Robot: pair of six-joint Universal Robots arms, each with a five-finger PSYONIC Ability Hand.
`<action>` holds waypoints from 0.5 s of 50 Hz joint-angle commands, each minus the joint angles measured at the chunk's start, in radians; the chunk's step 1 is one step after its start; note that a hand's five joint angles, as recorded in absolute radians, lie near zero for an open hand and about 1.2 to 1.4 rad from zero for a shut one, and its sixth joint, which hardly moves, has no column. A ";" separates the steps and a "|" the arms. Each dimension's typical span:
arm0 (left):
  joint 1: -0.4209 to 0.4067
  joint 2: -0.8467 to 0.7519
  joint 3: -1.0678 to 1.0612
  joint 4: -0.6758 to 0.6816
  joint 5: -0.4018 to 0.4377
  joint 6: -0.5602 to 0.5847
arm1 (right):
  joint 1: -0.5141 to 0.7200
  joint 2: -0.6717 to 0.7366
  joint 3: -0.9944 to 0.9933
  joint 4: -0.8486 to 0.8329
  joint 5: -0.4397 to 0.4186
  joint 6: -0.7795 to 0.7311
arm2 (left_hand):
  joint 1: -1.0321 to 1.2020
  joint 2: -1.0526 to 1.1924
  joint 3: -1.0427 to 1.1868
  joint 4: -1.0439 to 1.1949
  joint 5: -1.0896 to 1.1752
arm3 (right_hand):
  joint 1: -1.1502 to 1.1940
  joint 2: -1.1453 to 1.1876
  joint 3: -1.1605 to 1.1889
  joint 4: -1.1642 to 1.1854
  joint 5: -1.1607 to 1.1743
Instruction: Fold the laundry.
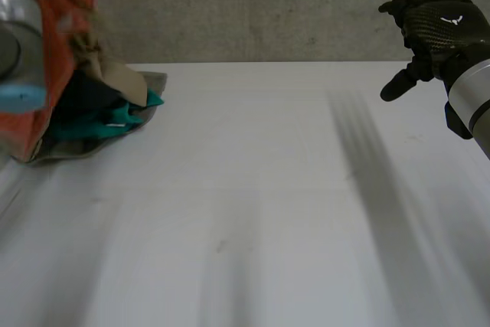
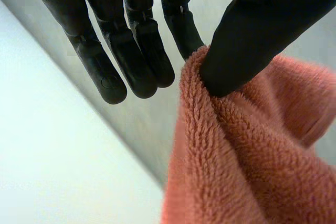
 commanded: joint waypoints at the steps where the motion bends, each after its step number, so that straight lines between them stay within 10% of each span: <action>1: -0.216 0.216 -0.111 -0.033 0.003 -0.163 | -0.003 -0.002 -0.006 0.000 0.002 0.002 | 0.273 0.205 0.211 0.201 0.255 | -0.040 -0.025 -0.026 -0.027 -0.039; 9: -0.466 0.304 -0.363 -0.106 0.046 -0.452 | -0.009 -0.002 -0.010 -0.003 0.002 -0.003 | 0.273 0.205 0.211 0.201 0.255 | -0.040 -0.025 -0.026 -0.027 -0.039; 15: -0.604 0.089 -0.456 -0.116 0.065 -0.490 | -0.050 -0.002 -0.014 0.000 0.002 -0.003 | 0.273 0.205 0.211 0.201 0.255 | -0.040 -0.025 -0.026 -0.027 -0.039; 18: -0.688 -0.040 -0.443 -0.158 0.065 -0.480 | -0.078 0.003 -0.014 0.002 0.002 -0.001 | -0.445 -0.513 -0.507 -0.517 -0.463 | -0.040 -0.025 -0.026 -0.027 -0.039; 25: -0.667 0.044 -0.421 -0.228 0.051 -0.423 | -0.078 0.050 -0.015 0.008 -0.008 -0.026 | -0.771 -0.840 -0.834 -0.844 -0.789 | -0.040 -0.025 -0.026 -0.027 -0.039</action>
